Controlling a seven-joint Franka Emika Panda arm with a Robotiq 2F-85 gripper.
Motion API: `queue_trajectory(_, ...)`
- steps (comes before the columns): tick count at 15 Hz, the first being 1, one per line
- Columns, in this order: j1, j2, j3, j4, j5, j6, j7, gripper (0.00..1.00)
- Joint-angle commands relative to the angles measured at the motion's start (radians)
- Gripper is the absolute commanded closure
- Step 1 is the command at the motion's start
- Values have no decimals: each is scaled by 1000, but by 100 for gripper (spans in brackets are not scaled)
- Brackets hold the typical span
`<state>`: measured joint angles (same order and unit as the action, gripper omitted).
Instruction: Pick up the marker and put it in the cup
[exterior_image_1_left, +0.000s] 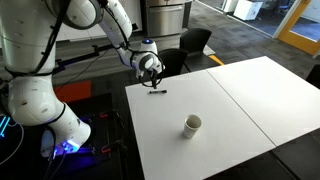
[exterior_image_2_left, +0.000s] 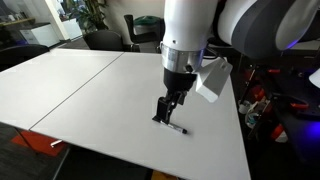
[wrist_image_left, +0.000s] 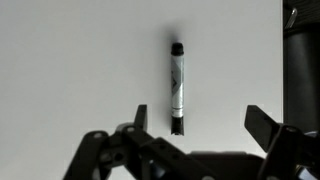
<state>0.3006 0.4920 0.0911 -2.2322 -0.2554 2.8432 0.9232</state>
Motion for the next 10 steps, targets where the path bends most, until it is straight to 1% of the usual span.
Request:
queue_trajectory(1,18,88,-30,65,75,42,-115,0)
queue_trajectory(3,18,124,-40,88,100,67,-189,0)
queue_trajectory(6,3,169,-33,119,151,98,-308,0)
queue_trajectory(8,-6,191,-26,139,198,96,-377,0)
queue_trajectory(10,3,205,-34,156,235,88,-425,0)
